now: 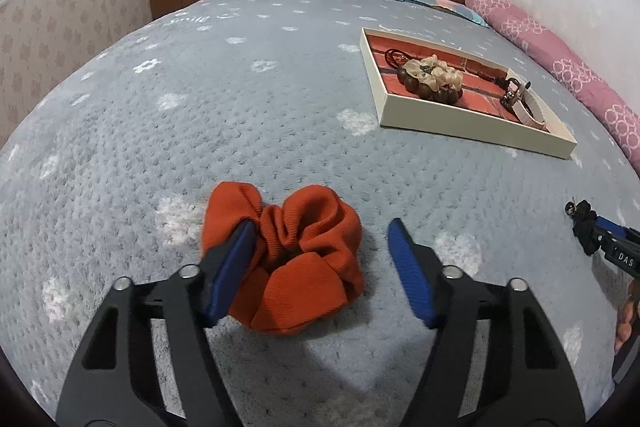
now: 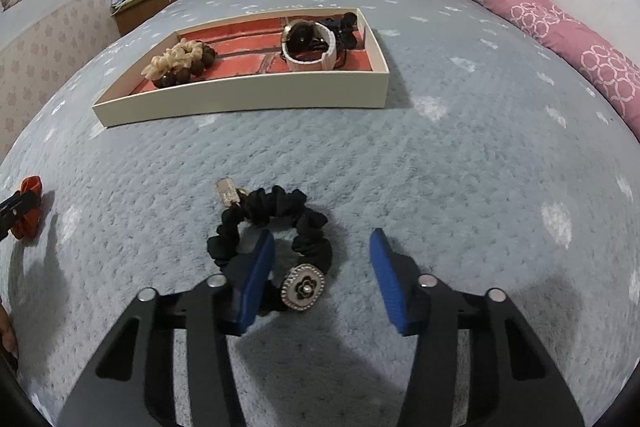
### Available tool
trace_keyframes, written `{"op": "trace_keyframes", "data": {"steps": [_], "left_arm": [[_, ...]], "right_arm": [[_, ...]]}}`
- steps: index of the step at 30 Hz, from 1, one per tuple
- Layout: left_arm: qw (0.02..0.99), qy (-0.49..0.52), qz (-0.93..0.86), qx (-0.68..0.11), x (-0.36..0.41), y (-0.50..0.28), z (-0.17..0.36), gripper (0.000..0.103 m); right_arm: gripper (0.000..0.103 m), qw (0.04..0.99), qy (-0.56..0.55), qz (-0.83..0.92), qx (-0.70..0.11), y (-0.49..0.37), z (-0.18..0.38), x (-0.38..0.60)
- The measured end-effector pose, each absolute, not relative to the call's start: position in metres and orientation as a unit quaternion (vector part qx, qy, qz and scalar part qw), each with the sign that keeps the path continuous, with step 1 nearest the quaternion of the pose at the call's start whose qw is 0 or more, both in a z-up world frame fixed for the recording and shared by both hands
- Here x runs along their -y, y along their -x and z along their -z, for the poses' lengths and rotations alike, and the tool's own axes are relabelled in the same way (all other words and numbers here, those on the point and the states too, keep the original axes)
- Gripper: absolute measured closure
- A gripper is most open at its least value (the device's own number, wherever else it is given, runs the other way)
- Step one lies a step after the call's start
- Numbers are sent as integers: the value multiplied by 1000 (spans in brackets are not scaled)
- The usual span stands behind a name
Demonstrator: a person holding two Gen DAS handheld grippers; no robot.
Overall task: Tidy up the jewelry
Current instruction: 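Grasp the orange scrunchie with the left tool while the right tool grasps the black scrunchie, then carry both scrunchies over the tray and lower them in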
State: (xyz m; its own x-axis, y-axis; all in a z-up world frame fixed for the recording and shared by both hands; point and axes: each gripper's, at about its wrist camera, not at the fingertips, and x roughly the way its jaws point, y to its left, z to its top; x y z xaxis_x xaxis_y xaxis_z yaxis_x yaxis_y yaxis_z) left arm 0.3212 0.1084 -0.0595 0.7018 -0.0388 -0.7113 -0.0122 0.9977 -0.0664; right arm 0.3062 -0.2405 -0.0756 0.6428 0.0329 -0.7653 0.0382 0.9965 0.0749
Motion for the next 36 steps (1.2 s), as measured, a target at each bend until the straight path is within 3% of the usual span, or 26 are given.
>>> {"op": "trace_keyframes", "data": {"steps": [4,12,26,36], "left_arm": [[921,36,4,-387,-109,-321,60,50],[921,44,-2,-388,-113,-321,60,69],[920,10,8,-393,-100,-318,57,90],[919,15,24,-394,-96,-317,52,92]], "right_arm": [[72,904,-45,-9,-425,-306,76,240],[82,905,-52,-16,-423,-306,76,242],[89,906,-59,-27,-419,-304,73,243],[92,913,-56,-29,-402,-300,67,242]]}}
